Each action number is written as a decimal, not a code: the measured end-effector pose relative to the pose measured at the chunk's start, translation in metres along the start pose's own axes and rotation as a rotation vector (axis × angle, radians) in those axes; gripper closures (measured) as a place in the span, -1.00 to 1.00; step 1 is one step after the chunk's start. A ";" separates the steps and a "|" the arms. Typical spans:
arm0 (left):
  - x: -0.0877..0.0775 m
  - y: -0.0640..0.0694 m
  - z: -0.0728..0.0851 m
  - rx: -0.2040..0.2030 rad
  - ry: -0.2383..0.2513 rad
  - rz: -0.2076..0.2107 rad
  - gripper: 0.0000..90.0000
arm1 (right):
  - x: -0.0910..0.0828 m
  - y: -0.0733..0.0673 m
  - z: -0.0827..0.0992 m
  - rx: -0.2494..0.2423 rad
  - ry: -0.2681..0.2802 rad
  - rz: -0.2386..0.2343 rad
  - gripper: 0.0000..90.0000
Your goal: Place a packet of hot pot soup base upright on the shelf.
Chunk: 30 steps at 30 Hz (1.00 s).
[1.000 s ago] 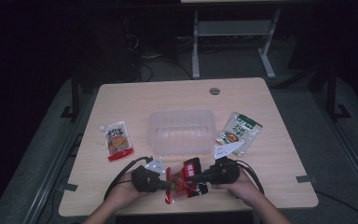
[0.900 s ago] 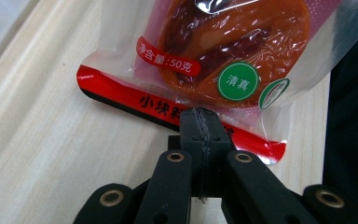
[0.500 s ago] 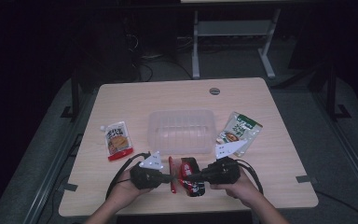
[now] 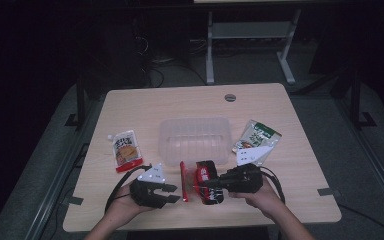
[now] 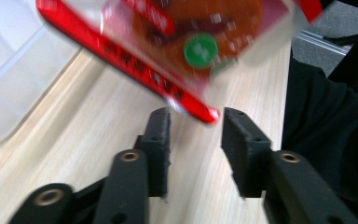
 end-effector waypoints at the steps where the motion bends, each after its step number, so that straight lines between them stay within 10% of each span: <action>1: 0.000 0.000 0.000 0.000 0.000 0.000 0.29 | 0.000 0.000 0.000 0.000 0.000 0.000 1.00; 16: -0.025 -0.016 0.026 -0.079 -0.002 -0.033 -0.22 | -0.016 0.018 -0.035 -0.038 0.016 0.069 1.00; 30: -0.035 -0.037 0.042 -0.118 0.014 -0.102 -0.27 | -0.026 0.043 -0.056 -0.024 0.039 0.114 1.00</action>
Point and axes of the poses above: each handheld gripper's, and its own axes: x roughly forward along the jaws, z roughly out of its underside, y roughly to its right, the point moved 4 cm from there along x, roughly forward along the jaws, and after that the axes turned 7 degrees about -x, right-handed, at the moved point
